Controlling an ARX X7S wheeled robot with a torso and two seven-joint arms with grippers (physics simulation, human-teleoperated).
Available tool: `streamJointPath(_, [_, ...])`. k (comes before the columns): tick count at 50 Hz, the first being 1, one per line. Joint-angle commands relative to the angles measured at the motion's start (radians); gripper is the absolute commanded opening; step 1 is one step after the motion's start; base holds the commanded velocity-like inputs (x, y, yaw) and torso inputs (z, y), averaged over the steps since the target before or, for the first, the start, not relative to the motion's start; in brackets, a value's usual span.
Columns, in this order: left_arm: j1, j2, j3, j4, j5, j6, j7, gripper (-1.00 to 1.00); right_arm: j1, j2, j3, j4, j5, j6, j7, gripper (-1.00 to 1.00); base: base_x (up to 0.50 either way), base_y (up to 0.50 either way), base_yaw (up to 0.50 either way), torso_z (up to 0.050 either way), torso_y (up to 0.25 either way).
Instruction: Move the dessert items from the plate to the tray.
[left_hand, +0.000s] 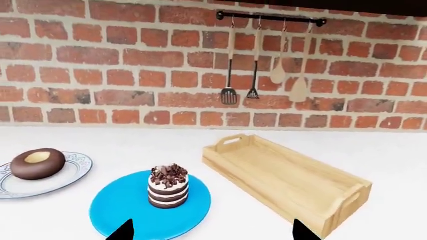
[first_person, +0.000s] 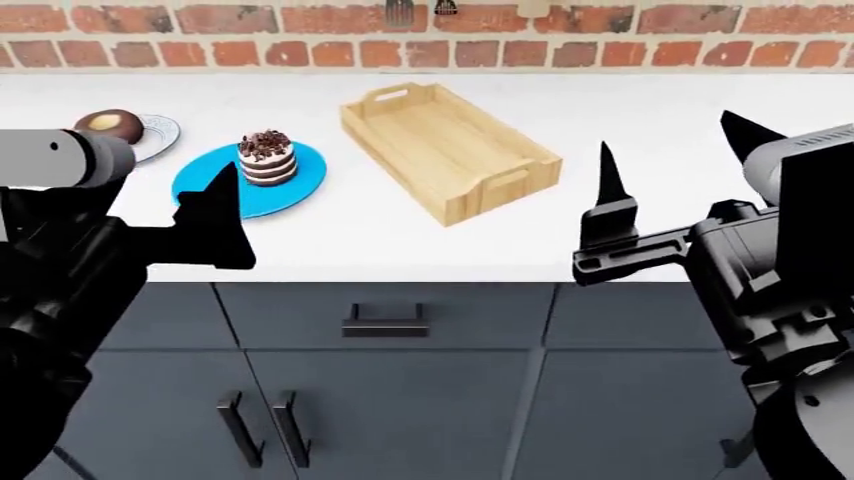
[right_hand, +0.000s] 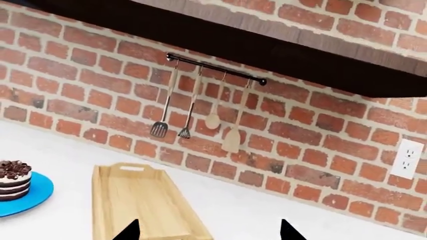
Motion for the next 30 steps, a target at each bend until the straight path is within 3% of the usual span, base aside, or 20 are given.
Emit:
streamJointPath(1, [-0.024,-0.064,0.008,-0.013,-0.109,0.01,-0.083,1.0,0.05,0.044,-0.001,0.008,0.14,0.02,0.098,1.0,0.0,0.07,0.0,0.0,0.0])
streamJointPath(12, [-0.004,-0.092,0.014,-0.003,-0.118,0.041,-0.096,1.0,0.048,0.055,0.025,0.015,0.181,0.02,0.142,1.0,0.0,0.25,0.0,0.0,0.0])
streamJointPath(30, [-0.055,-0.122,0.054,-0.054,-0.19,0.061,-0.162,1.0,0.054,0.069,-0.006,0.043,0.214,-0.018,0.186,1.0,0.0,0.49,0.0,0.0,0.0])
